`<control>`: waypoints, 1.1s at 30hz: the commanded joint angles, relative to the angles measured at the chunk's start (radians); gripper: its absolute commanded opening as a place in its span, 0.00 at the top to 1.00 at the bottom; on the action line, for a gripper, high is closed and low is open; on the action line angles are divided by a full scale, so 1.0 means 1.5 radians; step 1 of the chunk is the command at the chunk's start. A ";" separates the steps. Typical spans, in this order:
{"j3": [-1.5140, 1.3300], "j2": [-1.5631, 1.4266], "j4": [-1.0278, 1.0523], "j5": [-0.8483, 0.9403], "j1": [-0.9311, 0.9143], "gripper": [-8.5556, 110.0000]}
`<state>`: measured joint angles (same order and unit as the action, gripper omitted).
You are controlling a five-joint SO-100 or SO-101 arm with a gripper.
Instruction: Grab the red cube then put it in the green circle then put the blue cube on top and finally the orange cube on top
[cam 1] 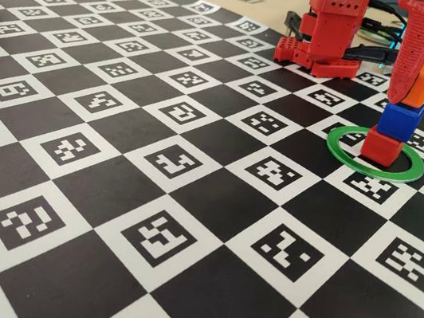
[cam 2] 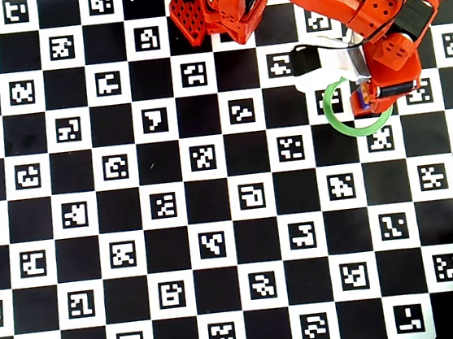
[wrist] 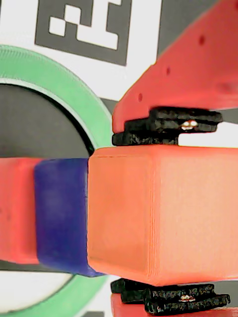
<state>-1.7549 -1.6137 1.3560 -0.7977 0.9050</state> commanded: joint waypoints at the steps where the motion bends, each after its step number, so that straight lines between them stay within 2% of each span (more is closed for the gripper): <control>1: 0.009 -0.016 -0.003 0.008 0.005 0.88; 12: 0.002 -0.015 -0.011 0.025 0.008 0.88; 16: 0.002 -0.017 -0.010 0.032 0.008 0.82; 20: -0.002 -0.022 -0.011 0.037 0.008 0.65; 22: -0.002 -0.027 -0.010 0.039 0.007 0.61; 27: 0.016 -0.039 0.012 0.042 0.007 0.60; 33: 0.140 -0.055 0.159 0.053 -0.016 0.59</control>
<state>-1.6858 -1.6137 1.4788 -0.7271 0.8974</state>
